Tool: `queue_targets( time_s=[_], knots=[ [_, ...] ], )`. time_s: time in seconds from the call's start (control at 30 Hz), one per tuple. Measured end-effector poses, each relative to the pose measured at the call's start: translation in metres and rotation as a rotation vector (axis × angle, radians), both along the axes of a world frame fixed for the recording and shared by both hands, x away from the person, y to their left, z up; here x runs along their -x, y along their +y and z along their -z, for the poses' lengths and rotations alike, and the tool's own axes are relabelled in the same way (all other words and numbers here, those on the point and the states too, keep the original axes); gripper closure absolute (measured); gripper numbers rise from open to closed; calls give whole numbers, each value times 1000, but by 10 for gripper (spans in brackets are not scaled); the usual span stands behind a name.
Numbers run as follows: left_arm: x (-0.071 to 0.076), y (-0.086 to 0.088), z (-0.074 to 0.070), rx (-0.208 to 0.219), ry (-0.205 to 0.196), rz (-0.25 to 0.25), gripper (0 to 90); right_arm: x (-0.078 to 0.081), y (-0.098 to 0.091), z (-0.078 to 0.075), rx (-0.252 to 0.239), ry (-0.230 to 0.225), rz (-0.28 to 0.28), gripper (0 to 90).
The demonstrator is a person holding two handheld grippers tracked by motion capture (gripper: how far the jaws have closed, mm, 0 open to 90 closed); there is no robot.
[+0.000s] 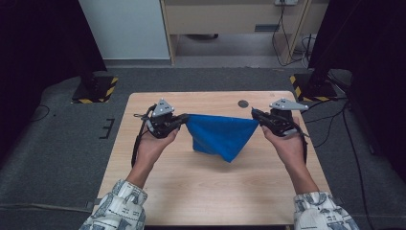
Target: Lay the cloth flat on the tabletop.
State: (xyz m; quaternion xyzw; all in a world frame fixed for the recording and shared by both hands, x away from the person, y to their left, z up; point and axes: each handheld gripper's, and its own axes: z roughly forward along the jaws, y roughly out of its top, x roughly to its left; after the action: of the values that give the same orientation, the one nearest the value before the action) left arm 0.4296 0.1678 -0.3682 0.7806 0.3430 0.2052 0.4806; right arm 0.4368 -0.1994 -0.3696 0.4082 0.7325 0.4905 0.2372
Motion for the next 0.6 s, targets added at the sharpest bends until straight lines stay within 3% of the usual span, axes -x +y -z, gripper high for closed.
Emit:
queue_targets(
  time_s=[0.3,0.6],
  knots=[
    [20,0,-15,10,-17,27,864,19,-7,-13,-14,-30,-9,857],
    [60,0,-44,42,-52,51,864,57,-12,-41,-36,-87,-17,853]
  ],
)
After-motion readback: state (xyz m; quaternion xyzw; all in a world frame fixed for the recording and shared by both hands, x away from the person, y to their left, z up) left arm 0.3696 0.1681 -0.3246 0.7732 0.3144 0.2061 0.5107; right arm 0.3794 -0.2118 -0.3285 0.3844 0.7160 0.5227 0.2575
